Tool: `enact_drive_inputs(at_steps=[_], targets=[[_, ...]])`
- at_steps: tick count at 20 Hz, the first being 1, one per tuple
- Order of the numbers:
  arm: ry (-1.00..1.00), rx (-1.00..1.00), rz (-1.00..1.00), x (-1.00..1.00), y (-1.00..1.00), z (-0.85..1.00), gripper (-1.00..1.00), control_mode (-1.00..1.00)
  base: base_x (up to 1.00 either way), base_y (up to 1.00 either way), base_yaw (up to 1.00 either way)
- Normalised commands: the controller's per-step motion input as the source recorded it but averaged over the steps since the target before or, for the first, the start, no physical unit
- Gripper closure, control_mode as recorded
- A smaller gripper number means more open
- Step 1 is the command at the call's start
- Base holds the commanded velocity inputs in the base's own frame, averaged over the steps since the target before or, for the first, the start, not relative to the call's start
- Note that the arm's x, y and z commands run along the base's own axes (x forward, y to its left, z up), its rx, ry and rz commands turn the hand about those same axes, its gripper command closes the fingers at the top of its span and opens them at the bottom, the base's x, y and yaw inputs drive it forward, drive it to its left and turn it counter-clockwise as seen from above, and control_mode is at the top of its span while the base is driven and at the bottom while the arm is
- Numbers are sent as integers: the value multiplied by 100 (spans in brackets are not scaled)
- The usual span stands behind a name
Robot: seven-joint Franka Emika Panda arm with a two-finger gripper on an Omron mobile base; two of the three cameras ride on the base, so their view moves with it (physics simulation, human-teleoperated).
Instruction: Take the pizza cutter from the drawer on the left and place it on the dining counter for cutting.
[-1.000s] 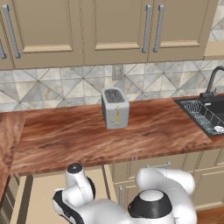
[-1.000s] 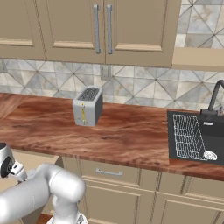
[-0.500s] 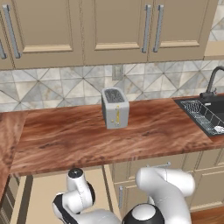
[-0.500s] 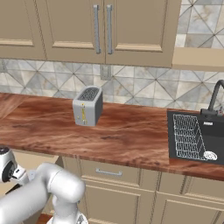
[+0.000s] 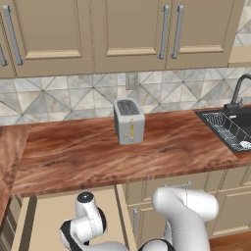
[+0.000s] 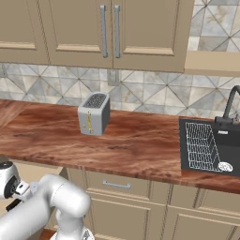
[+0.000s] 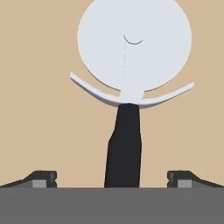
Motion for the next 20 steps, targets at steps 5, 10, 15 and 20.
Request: enact_drive_inputs(at_steps=[5, 10, 15, 20], targets=[[3, 0, 0, 0, 0, -17, -100, -100, 0, 0, 0], [2, 0, 0, 0, 0, -11, 100, -100, 0, 0, 0], [1, 0, 0, 0, 0, 0, 100, -100, 0, 0, 0], [0, 0, 0, 0, 0, 0, 100, -100, 0, 0, 0]])
